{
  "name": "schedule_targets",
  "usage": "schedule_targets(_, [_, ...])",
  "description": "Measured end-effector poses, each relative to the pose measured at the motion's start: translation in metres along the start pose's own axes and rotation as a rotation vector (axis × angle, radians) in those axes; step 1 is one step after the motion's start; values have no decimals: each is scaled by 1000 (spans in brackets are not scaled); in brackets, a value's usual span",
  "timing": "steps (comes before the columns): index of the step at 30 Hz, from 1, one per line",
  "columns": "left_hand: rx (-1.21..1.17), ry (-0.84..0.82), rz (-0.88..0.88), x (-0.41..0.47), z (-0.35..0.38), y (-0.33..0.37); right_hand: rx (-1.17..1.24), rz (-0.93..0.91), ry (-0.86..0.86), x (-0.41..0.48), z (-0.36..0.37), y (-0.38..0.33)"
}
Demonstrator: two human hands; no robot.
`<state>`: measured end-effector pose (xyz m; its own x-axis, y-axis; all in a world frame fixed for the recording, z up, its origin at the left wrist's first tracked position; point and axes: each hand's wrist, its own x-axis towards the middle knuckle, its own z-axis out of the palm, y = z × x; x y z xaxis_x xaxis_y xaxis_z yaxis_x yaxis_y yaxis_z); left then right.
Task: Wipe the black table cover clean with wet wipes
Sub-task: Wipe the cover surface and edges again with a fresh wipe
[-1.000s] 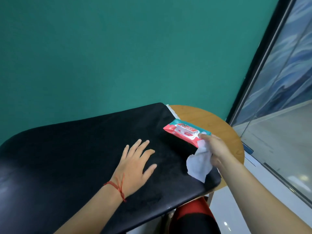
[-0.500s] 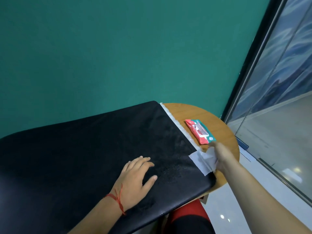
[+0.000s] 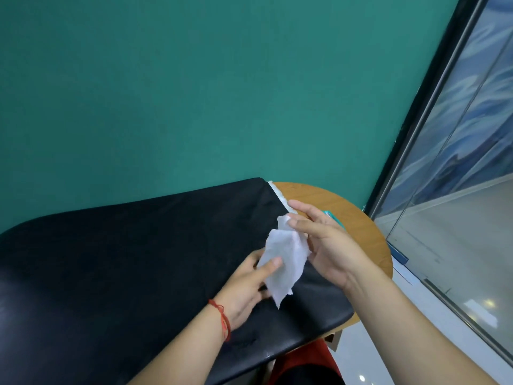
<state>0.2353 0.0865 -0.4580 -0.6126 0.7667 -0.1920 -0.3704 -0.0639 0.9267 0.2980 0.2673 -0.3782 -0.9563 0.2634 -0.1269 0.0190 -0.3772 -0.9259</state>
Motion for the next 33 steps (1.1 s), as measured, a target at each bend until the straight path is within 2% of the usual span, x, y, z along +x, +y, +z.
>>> schedule_targets(2, [-177, -15, -15, -7, -14, -2, -75, -62, 104, 12, 2, 9])
schedule_targets(3, [-227, 38, -16, -8, -23, -4, -138, -90, 190, 20, 0, 18])
schedule_targets(6, [-164, 297, -65, -2, -41, -13, -273, -122, 408, 41, -15, 59])
schedule_targets(9, [-83, 454, -136, 10, -51, -21, -420, -161, 494, 53, -31, 91])
schedule_targets(13, [-55, 460, -144, 25, -56, -9, -560, -274, 493, 64, -42, 94])
schedule_targets(17, [-29, 387, -41, 41, -65, 12, -516, -398, 492, 80, -51, 78])
schedule_targets(20, [-36, 463, -68, 52, -80, 8, -530, -383, 517, 91, -62, 84])
schedule_targets(23, [0, 540, -124, 58, -92, -4, -665, -371, 551, 94, -72, 99])
schedule_targets(30, [174, 485, 11, 76, -113, 7, -726, -516, 474, 106, -70, 95])
schedule_targets(33, [342, 499, -16, 78, -122, -1, -865, -450, 450, 118, -83, 109])
